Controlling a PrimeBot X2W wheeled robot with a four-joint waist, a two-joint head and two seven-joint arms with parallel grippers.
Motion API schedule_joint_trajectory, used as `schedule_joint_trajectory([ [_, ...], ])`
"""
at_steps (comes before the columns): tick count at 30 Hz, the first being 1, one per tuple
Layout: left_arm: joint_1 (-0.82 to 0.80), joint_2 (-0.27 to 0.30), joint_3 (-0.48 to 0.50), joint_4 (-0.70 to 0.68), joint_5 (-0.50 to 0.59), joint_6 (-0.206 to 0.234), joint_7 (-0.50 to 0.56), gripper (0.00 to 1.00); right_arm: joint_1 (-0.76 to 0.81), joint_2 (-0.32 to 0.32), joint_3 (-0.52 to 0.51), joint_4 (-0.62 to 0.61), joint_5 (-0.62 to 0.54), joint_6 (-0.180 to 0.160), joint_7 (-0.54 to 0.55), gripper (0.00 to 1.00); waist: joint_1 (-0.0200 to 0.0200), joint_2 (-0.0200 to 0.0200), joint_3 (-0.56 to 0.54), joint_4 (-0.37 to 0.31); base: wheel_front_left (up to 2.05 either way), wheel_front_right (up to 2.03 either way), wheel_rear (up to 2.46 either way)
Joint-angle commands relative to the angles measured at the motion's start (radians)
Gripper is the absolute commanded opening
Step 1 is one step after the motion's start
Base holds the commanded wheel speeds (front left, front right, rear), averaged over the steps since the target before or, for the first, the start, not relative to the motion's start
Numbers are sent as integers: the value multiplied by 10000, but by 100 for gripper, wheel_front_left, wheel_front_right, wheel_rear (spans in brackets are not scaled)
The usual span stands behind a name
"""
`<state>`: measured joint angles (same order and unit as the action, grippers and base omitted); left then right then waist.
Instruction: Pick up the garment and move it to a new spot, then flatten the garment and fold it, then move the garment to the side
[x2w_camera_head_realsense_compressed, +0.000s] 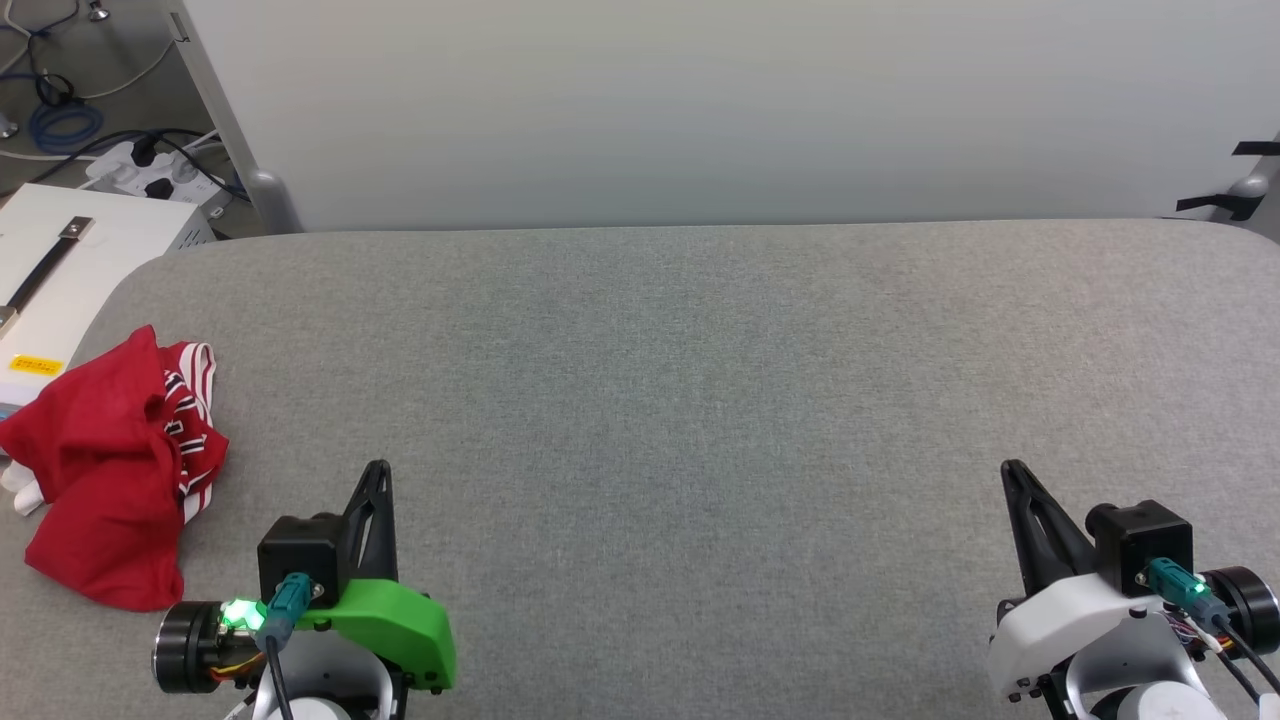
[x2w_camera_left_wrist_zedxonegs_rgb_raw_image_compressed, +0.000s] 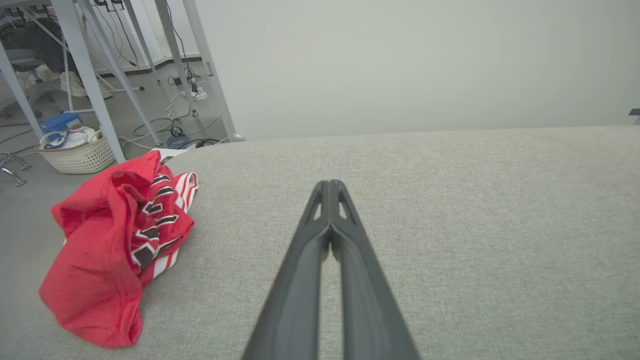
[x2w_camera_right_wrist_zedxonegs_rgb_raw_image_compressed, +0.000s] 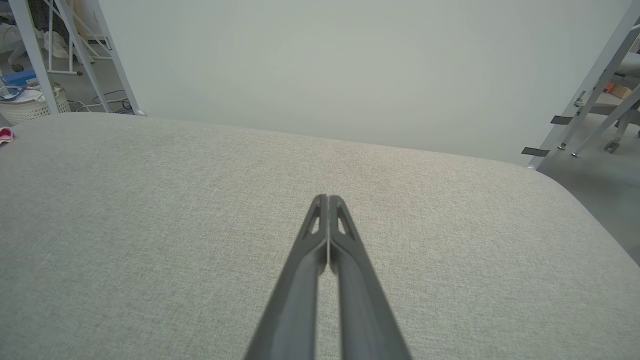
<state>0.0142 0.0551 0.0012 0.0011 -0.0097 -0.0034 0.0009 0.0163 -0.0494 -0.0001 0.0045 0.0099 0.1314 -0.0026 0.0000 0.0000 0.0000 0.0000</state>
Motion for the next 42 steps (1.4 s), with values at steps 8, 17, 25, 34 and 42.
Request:
schedule_joint_trajectory([
  [8, -142, -49, -12, -11, 97, 34, -9, 0, -163, -8, 1, -45, -99, -7, 26, 0, 0, 0, 0, 0, 0, 0, 0],
  [17, -142, -49, -12, -11, 97, 34, -9, 0, -163, -8, 1, -45, -99, -7, 26, 0, 0, 0, 0, 0, 0, 0, 0],
  [25, -142, -49, -12, -11, 97, 34, -9, 0, -163, -8, 1, -45, -99, -7, 26, 0, 0, 0, 0, 0, 0, 0, 0],
  [34, 5, 4, 7, 2, -7, 6, -7, 100, 6, 0, -7, 3, 21, 0, -7, 100, 0, 0, 2, -1, 0, 0, 0],
  [42, -15, 0, -42, -31, -68, 145, -172, 100, 7, -1, -131, -34, 239, 0, -170, 100, 0, 0, 20, -2, 0, 0, 0],
])
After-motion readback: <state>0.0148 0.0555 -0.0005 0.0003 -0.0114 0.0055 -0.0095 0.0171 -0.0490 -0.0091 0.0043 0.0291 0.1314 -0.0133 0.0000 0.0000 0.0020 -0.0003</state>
